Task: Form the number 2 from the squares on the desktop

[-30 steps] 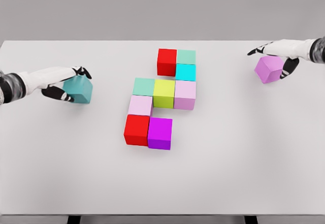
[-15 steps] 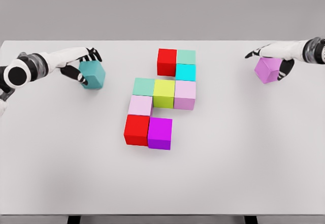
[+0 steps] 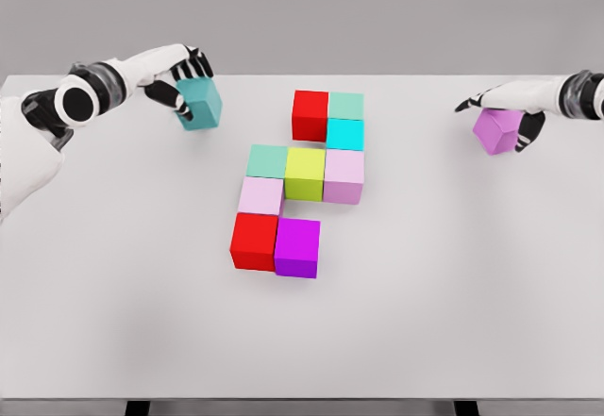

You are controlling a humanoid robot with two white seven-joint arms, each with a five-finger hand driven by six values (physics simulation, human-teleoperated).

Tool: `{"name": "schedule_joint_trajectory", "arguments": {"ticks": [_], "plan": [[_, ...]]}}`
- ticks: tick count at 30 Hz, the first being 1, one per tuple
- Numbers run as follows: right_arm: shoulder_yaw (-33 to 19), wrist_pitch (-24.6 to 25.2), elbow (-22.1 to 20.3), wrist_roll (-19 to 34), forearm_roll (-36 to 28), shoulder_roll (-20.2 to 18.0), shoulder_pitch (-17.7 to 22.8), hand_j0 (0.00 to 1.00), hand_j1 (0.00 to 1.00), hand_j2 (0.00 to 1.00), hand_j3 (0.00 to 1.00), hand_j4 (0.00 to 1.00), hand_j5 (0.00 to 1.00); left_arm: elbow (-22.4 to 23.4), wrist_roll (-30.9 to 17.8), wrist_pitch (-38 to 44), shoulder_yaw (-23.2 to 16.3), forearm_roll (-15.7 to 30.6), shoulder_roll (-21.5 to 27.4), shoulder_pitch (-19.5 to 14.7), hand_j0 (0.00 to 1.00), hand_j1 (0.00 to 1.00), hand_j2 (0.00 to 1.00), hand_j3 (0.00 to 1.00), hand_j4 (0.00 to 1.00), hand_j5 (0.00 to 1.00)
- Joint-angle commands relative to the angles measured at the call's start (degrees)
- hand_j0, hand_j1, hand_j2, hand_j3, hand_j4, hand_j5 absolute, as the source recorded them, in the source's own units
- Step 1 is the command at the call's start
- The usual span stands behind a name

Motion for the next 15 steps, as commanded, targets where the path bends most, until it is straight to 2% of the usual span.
{"name": "schedule_joint_trajectory", "arguments": {"ticks": [1, 5, 6, 7, 9, 12, 15], "plan": [[-0.20, 0.14, 0.44, -0.02, -0.02, -0.17, 0.00, 1.00, 1.00, 1.00, 1.00, 1.00, 1.00, 2.85, 1.27, 1.61, 0.08, 0.01, -3.41, 0.00, 0.41, 0.41, 0.41, 0.41, 0.41, 0.41], [-0.29, 0.14, 0.88, -0.02, 0.68, -0.17, -0.18, 1.00, 1.00, 1.00, 1.00, 1.00, 1.00, 3.91, 1.71, 2.14, 0.26, -1.66, -5.96, -1.76, 0.41, 0.41, 0.41, 0.41, 0.41, 0.41], [-0.29, 0.14, 0.88, -0.02, 0.95, -0.17, -0.18, 0.98, 0.98, 0.98, 0.98, 0.98, 0.98, 3.91, 2.06, 2.22, 0.17, -1.66, -6.05, -1.85, 0.41, 0.41, 0.41, 0.41, 0.41, 0.41], [-0.29, 0.14, 0.97, -0.02, 1.03, -0.08, -0.18, 0.88, 0.88, 0.88, 0.88, 0.88, 0.88, 3.91, 3.20, 3.63, 0.08, -1.75, -6.84, -2.02, 0.41, 0.41, 0.41, 0.41, 0.41, 0.41], [-0.29, 0.14, 1.23, -0.02, 1.03, 0.09, -0.18, 0.78, 0.78, 0.78, 0.78, 0.78, 0.78, 3.91, 3.29, 4.51, 0.26, -4.56, -8.42, -2.20, 0.41, 0.41, 0.41, 0.41, 0.41, 0.41], [-0.29, 0.14, 1.32, -0.02, 1.03, 0.18, -0.18, 0.76, 0.76, 0.76, 0.76, 0.76, 0.76, 3.91, 3.55, 6.35, 0.17, -4.91, -10.18, -2.81, 0.41, 0.41, 0.41, 0.41, 0.41, 0.41], [-0.29, 0.14, 1.32, -0.02, 0.95, 0.18, -0.18, 0.69, 0.69, 0.69, 0.69, 0.69, 0.69, 3.91, 3.55, 6.44, 0.17, -4.91, -11.59, -3.43, 0.41, 0.41, 0.41, 0.41, 0.41, 0.41]]}}
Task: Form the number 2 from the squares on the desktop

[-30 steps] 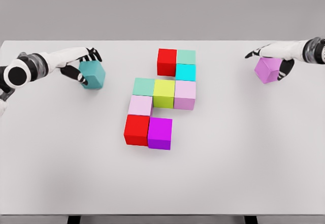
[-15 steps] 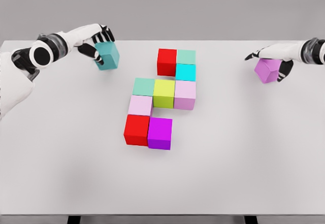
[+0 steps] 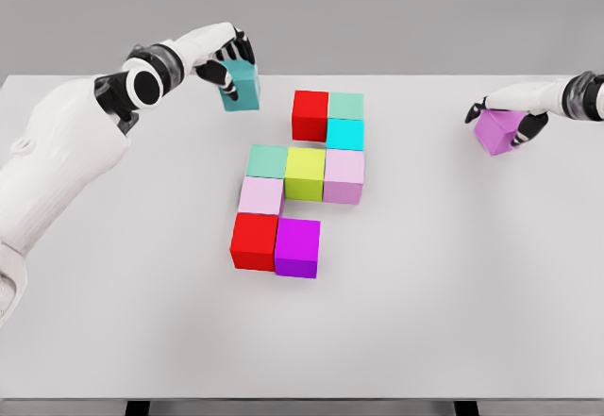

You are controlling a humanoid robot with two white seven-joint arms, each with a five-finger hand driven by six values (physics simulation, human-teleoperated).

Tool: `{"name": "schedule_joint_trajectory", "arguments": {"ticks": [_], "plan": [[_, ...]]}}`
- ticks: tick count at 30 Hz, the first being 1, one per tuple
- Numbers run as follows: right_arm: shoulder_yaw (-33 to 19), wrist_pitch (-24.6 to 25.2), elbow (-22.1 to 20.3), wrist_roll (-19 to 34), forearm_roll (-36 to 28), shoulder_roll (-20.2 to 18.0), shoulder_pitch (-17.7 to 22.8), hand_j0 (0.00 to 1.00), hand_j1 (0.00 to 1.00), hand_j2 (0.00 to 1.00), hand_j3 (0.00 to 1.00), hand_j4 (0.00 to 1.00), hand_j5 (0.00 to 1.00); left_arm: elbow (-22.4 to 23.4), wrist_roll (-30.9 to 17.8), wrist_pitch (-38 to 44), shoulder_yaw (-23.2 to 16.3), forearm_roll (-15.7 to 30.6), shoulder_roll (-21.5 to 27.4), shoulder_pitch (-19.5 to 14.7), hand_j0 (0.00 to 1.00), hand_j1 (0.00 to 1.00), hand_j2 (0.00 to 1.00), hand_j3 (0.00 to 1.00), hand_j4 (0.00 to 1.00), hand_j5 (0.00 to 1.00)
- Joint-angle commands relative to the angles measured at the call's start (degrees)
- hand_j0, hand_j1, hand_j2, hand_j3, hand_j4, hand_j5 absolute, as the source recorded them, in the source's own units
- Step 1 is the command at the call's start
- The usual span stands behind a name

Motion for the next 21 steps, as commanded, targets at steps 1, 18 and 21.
{"name": "schedule_joint_trajectory", "arguments": {"ticks": [1, 18, 21], "plan": [[0.11, -0.10, 0.08, 0.14, 0.10, 0.01, 0.00, 0.66, 0.66, 0.66, 0.66, 0.66, 0.66, 0.01, 0.16, 0.44, 0.06, -0.35, -1.37, 0.00, 0.41, 0.41, 0.41, 0.41, 0.41, 0.41], [0.20, -0.10, -8.61, 0.14, -3.24, -2.27, 0.62, 0.40, 0.40, 0.40, 0.40, 0.40, 0.40, 3.44, 1.48, -0.44, -0.99, -4.92, -6.55, 0.09, 0.42, 0.42, 0.42, 0.42, 0.42, 0.42], [0.20, -0.10, -13.71, 0.14, -7.19, -5.26, 1.67, 0.41, 0.41, 0.41, 0.41, 0.41, 0.41, 3.44, 1.57, -0.44, -1.08, -4.92, -6.55, 0.17, 0.42, 0.42, 0.42, 0.42, 0.42, 0.42]]}}
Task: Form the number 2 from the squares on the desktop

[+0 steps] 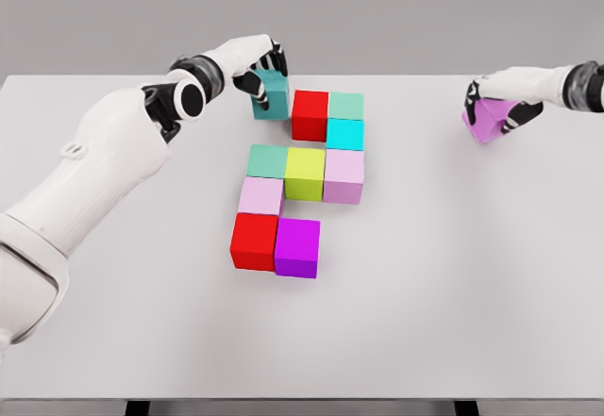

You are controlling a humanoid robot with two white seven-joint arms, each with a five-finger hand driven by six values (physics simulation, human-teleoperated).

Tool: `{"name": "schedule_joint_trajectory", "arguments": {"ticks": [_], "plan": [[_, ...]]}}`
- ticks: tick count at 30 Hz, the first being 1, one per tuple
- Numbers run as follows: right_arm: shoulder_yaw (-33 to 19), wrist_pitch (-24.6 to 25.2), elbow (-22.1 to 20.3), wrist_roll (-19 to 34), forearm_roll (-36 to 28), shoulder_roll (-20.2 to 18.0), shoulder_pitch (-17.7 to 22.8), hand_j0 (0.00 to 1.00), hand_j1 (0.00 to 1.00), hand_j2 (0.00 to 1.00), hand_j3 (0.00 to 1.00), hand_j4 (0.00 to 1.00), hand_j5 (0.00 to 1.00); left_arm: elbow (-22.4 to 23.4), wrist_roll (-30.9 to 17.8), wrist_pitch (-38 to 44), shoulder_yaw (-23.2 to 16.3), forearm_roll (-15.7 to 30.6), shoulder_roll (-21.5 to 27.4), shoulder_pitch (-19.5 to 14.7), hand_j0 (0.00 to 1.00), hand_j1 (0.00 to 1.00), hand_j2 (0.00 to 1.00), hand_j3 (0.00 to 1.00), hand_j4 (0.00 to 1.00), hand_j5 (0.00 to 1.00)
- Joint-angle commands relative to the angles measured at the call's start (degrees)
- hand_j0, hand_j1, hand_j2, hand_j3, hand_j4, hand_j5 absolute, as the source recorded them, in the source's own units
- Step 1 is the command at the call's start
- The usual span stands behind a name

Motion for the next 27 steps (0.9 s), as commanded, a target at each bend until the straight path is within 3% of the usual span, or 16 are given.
{"name": "schedule_joint_trajectory", "arguments": {"ticks": [1, 5, 8, 10, 13, 16, 19, 21, 24, 27], "plan": [[-0.17, 0.17, -4.80, -0.05, -3.33, -2.88, 0.09, 0.41, 0.41, 0.41, 0.41, 0.41, 0.41, -0.05, 0.10, -0.44, -0.11, -0.26, -0.05, 0.00, 0.43, 0.43, 0.43, 0.43, 0.43, 0.43], [-0.17, 0.17, -8.58, -0.05, -7.46, -5.61, 1.49, 0.43, 0.43, 0.43, 0.43, 0.43, 0.43, -0.05, 0.10, -1.14, -0.20, -0.26, 0.03, 0.09, 0.45, 0.45, 0.45, 0.45, 0.45, 0.45], [-0.35, 0.17, -16.76, -0.05, -11.60, -10.18, 4.39, 0.45, 0.45, 0.45, 0.45, 0.45, 0.45, -0.05, 0.01, -2.46, -0.20, -0.26, 0.03, 0.09, 0.56, 0.56, 0.56, 0.56, 0.56, 0.56], [-0.44, 0.17, -19.48, -0.05, -13.61, -11.59, 5.54, 0.46, 0.46, 0.46, 0.46, 0.46, 0.46, -0.05, 0.01, -2.55, -0.20, -0.26, 0.12, 0.09, 0.59, 0.59, 0.59, 0.59, 0.59, 0.59], [-0.35, 0.17, -27.56, -0.05, -15.73, -14.22, 7.91, 0.47, 0.47, 0.47, 0.47, 0.47, 0.47, -0.05, 0.01, -2.55, -0.20, -0.26, 0.21, 0.09, 0.68, 0.68, 0.68, 0.68, 0.68, 0.68], [-0.17, 0.17, -32.58, -0.05, -17.57, -15.72, 9.32, 0.47, 0.47, 0.47, 0.47, 0.47, 0.47, 0.04, 0.01, -2.55, -0.11, -0.17, 0.21, 0.18, 0.70, 0.70, 0.70, 0.70, 0.70, 0.70], [-0.26, 0.17, -41.80, -0.05, -17.66, -18.18, 11.95, 0.47, 0.47, 0.47, 0.47, 0.47, 0.47, 0.04, 0.01, -2.55, -0.20, -0.17, 0.21, 0.18, 0.71, 0.71, 0.71, 0.71, 0.71, 0.71], [-0.09, 0.17, -45.67, -0.05, -17.66, -18.79, 12.83, 0.47, 0.47, 0.47, 0.47, 0.47, 0.47, 0.04, 0.01, -2.55, -0.20, -0.17, 0.30, 0.26, 0.72, 0.72, 0.72, 0.72, 0.72, 0.72], [0.44, 0.17, -48.14, -0.05, -17.75, -18.79, 13.62, 0.49, 0.49, 0.49, 0.49, 0.49, 0.49, 0.13, 0.01, -2.55, -0.20, -0.17, 0.21, 0.44, 0.76, 0.76, 0.76, 0.76, 0.76, 0.76], [4.40, 0.17, -53.05, -0.05, -17.66, -18.79, 13.71, 0.49, 0.49, 0.49, 0.49, 0.49, 0.49, 0.13, 0.01, -2.55, -0.20, -0.09, 0.21, 0.53, 0.78, 0.78, 0.78, 0.78, 0.78, 0.78]]}}
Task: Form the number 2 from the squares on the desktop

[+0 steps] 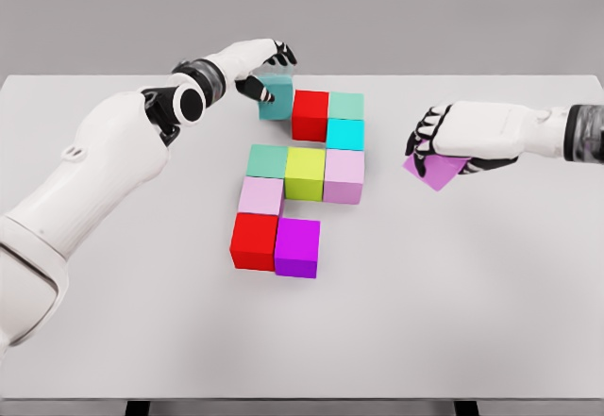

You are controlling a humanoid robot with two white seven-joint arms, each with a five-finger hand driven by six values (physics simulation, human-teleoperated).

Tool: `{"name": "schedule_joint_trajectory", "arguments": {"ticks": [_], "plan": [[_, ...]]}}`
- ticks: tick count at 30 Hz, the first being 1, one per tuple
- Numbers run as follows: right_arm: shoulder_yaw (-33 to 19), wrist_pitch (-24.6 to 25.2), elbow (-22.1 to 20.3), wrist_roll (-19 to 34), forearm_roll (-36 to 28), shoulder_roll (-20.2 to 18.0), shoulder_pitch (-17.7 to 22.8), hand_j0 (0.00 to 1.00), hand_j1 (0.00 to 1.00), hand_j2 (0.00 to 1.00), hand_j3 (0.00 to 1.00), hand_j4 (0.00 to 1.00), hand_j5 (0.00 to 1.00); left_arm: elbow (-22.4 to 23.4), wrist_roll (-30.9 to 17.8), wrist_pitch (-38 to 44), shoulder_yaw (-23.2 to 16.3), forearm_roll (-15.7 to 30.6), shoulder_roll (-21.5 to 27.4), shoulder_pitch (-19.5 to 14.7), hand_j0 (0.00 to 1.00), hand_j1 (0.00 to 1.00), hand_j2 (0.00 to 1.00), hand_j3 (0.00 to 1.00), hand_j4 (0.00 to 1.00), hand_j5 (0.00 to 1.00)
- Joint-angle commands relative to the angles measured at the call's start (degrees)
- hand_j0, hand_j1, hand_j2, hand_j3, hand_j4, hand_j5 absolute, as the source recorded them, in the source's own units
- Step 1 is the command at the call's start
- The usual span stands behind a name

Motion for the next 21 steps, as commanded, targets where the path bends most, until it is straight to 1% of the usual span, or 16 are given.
{"name": "schedule_joint_trajectory", "arguments": {"ticks": [1, 3, 5, 7, 9, 11, 13, 15, 16, 17, 18, 19, 21], "plan": [[2.76, 0.18, -4.55, -0.08, -0.35, -0.15, 0.00, 0.50, 0.50, 0.50, 0.50, 0.50, 0.50, 0.00, 0.03, -0.04, 0.05, -0.01, 0.01, 0.00, 0.79, 0.79, 0.79, 0.79, 0.79, 0.79], [5.04, 0.18, -5.52, -0.08, -0.35, -0.15, -0.09, 0.50, 0.50, 0.50, 0.50, 0.50, 0.50, 0.00, 0.03, -0.04, 0.05, -0.01, 0.01, 0.00, 0.82, 0.82, 0.82, 0.82, 0.82, 0.82], [7.59, 0.18, -6.49, -0.08, -0.35, 0.12, -0.18, 0.51, 0.51, 0.51, 0.51, 0.51, 0.51, 0.09, 0.03, -0.04, 0.05, -0.01, 0.01, 0.17, 0.87, 0.87, 0.87, 0.87, 0.87, 0.87], [8.56, 0.18, -7.02, -0.08, -0.35, 0.20, -0.18, 0.53, 0.53, 0.53, 0.53, 0.53, 0.53, 0.09, 0.03, -0.04, 0.05, -0.01, 0.01, 0.18, 0.89, 0.89, 0.89, 0.89, 0.89, 0.89], [10.93, 0.18, -7.81, -0.08, -0.35, 0.38, -0.18, 0.57, 0.57, 0.57, 0.57, 0.57, 0.57, 0.09, 0.03, -0.04, 0.05, -0.01, 0.10, 0.35, 0.91, 0.91, 0.91, 0.91, 0.91, 0.91], [11.46, 0.18, -7.90, -0.08, -0.35, 0.55, -0.18, 0.62, 0.62, 0.62, 0.62, 0.62, 0.62, 0.18, 0.03, -0.04, -0.04, -0.01, 0.27, 0.35, 0.92, 0.92, 0.92, 0.92, 0.92, 0.92], [12.43, 0.18, -7.90, -0.08, -0.35, 0.99, -0.18, 0.63, 0.63, 0.63, 0.63, 0.63, 0.63, 0.09, 0.03, -0.13, -0.12, 0.08, 0.45, 0.44, 0.97, 0.97, 0.97, 0.97, 0.97, 0.97], [12.78, 0.18, -7.90, -0.08, -0.35, 1.35, -0.26, 0.64, 0.64, 0.64, 0.64, 0.64, 0.64, 0.09, -0.15, -2.67, -0.12, 0.08, 0.97, 0.44, 1.00, 1.00, 1.00, 1.00, 1.00, 1.00], [12.78, 0.18, -7.90, -0.08, -0.35, 1.43, -0.26, 0.66, 0.66, 0.66, 0.66, 0.66, 0.66, 0.09, -0.15, -4.34, -0.12, 0.34, 1.94, 0.44, 1.00, 1.00, 1.00, 1.00, 1.00, 1.00], [12.78, 0.18, -7.90, -0.08, -0.35, 1.43, -0.18, 0.73, 0.73, 0.73, 0.73, 0.73, 0.73, 0.09, -0.15, -5.66, -0.12, 0.52, 2.55, 0.44, 1.00, 1.00, 1.00, 1.00, 1.00, 1.00], [12.69, 0.18, -7.81, -0.08, -0.18, 1.43, -0.26, 0.97, 0.97, 0.97, 0.97, 0.97, 0.97, 0.00, -0.24, -7.68, -0.04, 0.61, 3.52, 0.44, 1.00, 1.00, 1.00, 1.00, 1.00, 1.00], [12.61, 0.18, -7.81, -0.08, -0.18, 1.43, -0.35, 1.00, 1.00, 1.00, 1.00, 1.00, 1.00, -0.09, -0.24, -8.39, -0.04, 0.70, 4.22, 0.44, 1.00, 1.00, 1.00, 1.00, 1.00, 1.00], [12.25, 0.18, -7.72, -0.08, -0.18, 1.43, -0.44, 1.00, 1.00, 1.00, 1.00, 1.00, 1.00, -0.09, -0.33, -9.27, -0.04, 2.72, 5.19, 0.44, 1.00, 1.00, 1.00, 1.00, 1.00, 1.00]]}}
